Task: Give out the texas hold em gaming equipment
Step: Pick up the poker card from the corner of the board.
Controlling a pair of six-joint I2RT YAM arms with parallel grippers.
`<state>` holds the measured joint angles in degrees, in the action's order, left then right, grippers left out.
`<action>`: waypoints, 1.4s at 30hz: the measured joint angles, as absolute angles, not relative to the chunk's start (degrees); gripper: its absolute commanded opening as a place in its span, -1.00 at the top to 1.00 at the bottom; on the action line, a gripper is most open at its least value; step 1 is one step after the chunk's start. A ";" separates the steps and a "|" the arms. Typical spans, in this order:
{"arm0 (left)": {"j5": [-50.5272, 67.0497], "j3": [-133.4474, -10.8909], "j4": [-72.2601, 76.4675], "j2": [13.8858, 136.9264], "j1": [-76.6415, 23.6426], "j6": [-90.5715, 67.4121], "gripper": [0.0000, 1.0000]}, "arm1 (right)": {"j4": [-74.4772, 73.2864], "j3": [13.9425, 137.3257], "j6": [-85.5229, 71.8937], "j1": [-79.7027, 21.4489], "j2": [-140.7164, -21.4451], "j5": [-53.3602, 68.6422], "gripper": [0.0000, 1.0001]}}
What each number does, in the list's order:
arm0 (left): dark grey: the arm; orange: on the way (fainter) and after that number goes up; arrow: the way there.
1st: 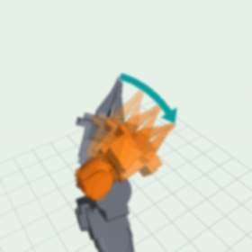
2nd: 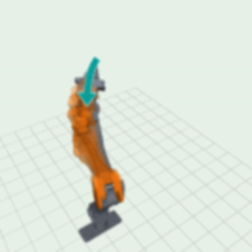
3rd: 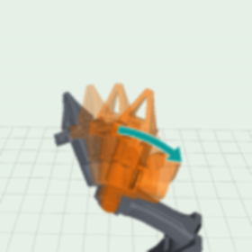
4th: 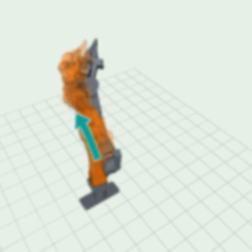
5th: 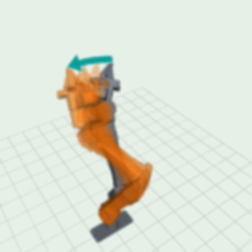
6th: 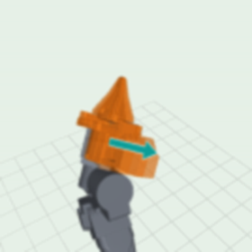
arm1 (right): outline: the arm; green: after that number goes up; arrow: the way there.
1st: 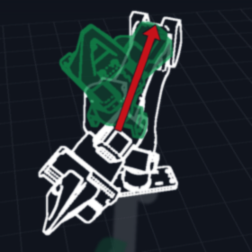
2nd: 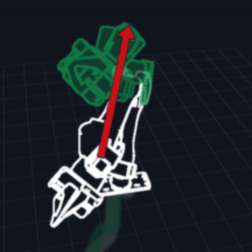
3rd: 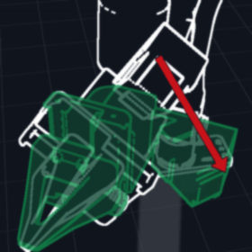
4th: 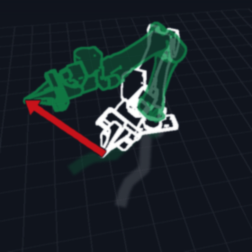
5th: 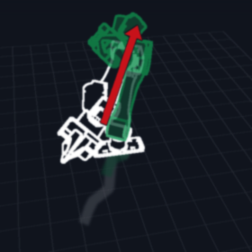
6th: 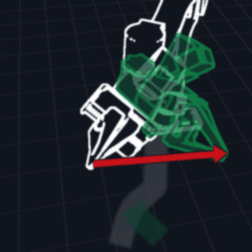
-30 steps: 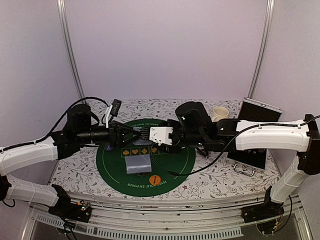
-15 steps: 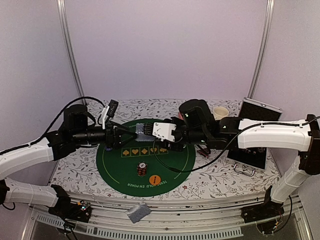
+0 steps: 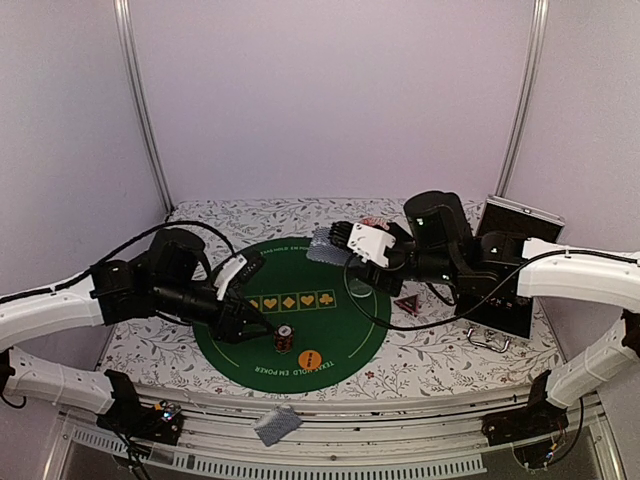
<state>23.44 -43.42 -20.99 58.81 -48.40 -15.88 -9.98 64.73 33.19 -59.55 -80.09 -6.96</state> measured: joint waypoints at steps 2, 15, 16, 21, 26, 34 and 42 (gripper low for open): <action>22.55 -44.34 -24.95 61.43 -52.16 -17.17 0.08 | -10.81 63.09 32.01 -59.55 -78.96 -7.46 0.07; 18.72 -40.47 -32.88 75.88 -61.04 -24.16 -0.08 | -12.58 58.13 28.32 -59.55 -75.53 -8.29 0.07; 18.72 -39.97 -32.51 76.58 -61.69 -24.25 -0.06 | -12.58 57.98 28.25 -59.55 -75.35 -8.29 0.08; 19.14 -38.28 -30.72 78.39 -66.17 -24.10 0.07 | -12.53 56.75 28.03 -59.55 -73.76 -8.29 0.07; 18.70 -38.28 -28.75 81.60 -67.20 -23.64 0.19 | -12.49 56.38 27.86 -59.55 -73.32 -8.29 0.07; 18.50 -38.28 -26.87 84.49 -67.48 -22.65 0.40 | -12.58 55.94 27.83 -59.55 -72.71 -8.27 0.07; 19.88 -38.35 -25.36 85.27 -70.17 -21.23 0.69 | -12.58 55.94 27.83 -59.55 -72.38 -8.29 0.07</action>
<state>19.88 -38.35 -25.36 85.27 -70.17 -21.23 -12.58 55.94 27.83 -59.55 -72.38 -8.29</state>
